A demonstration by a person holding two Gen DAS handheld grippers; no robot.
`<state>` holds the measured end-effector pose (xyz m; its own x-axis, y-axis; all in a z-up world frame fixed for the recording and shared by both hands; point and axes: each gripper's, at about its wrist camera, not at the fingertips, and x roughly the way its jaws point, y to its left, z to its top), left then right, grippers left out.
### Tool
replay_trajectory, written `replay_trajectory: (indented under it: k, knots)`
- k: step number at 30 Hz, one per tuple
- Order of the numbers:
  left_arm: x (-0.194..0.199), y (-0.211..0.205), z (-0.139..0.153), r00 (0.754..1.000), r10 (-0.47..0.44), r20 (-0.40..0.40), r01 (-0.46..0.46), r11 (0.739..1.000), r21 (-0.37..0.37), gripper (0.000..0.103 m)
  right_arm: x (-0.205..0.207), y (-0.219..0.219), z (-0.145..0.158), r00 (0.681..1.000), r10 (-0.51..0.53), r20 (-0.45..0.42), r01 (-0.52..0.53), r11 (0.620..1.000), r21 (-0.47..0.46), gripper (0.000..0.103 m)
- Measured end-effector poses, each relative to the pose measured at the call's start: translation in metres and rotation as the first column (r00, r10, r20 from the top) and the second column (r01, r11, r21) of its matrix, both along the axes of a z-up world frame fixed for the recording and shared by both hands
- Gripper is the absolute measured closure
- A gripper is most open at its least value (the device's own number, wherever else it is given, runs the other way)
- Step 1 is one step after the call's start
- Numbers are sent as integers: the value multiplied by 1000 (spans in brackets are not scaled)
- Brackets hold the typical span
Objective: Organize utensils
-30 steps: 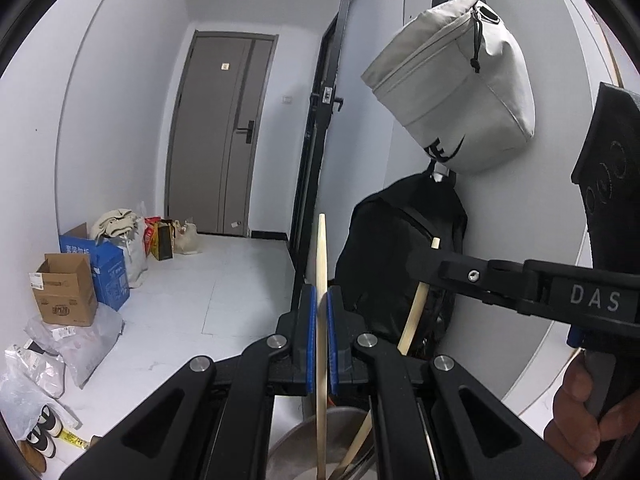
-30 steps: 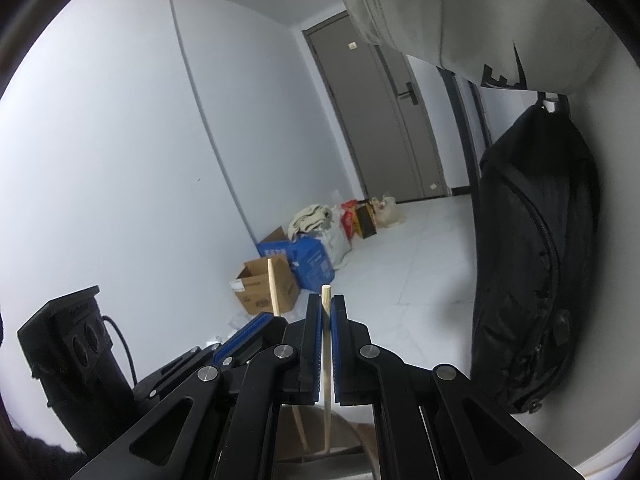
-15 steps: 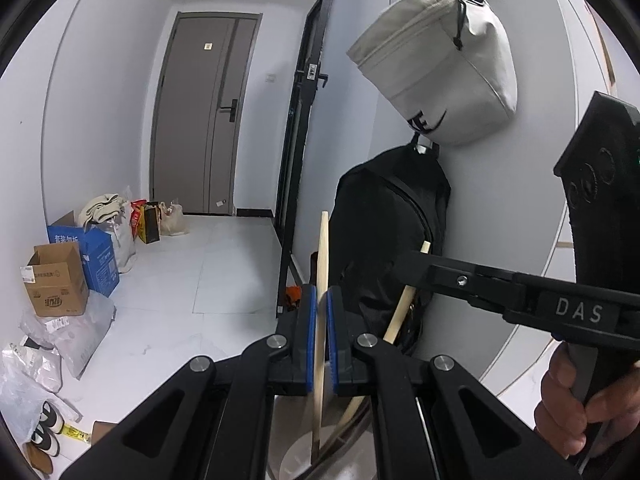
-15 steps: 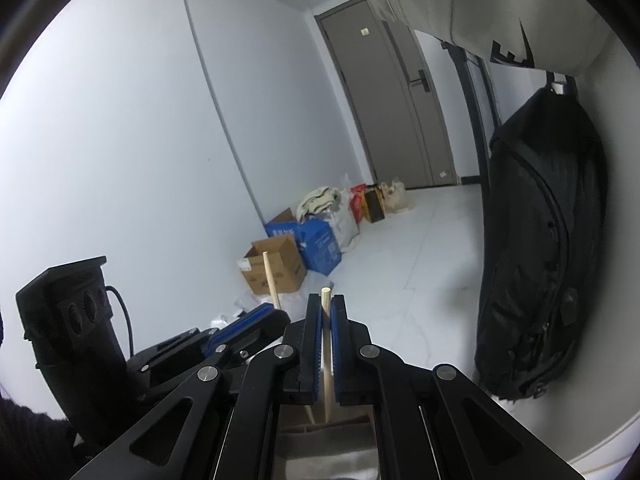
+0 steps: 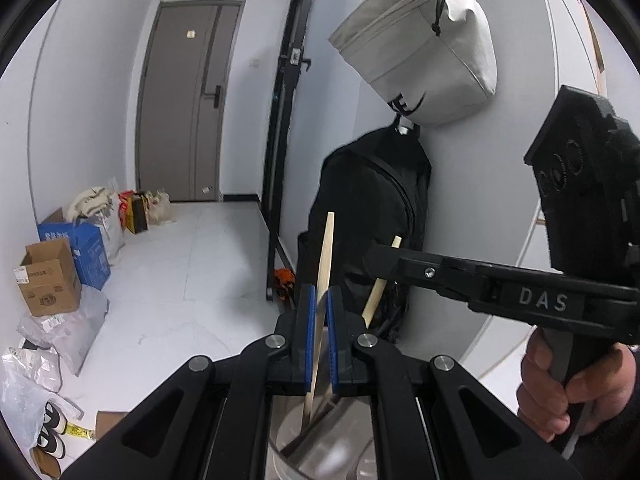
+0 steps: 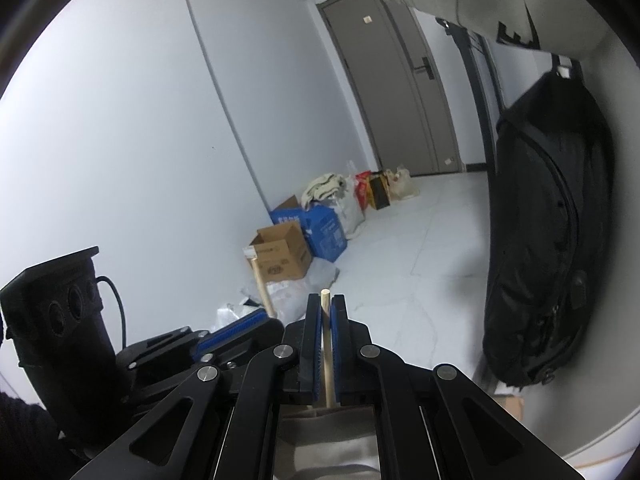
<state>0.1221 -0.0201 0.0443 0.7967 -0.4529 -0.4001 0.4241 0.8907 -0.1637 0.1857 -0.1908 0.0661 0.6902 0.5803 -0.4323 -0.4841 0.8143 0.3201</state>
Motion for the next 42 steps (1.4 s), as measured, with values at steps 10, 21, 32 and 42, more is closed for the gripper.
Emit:
replay_trajectory:
  k: [10,21,32,42]
  knots:
    - [-8,14,10,995,26,-92,-28,999,-20,66,-16,-27,2,997,-44,-63,50,993,105,58]
    - [-48,28,31,985,158,-71,-160,987,-23,50,-71,-52,19,993,-113,-40,117,985,128,36]
    - [-89,26,34,967,242,-80,-239,970,48,35,-125,-55,13,990,-131,-46,135,985,110,18]
    - [-117,21,15,954,287,-88,-277,954,112,20,-161,-50,0,993,-116,-20,117,991,71,5]
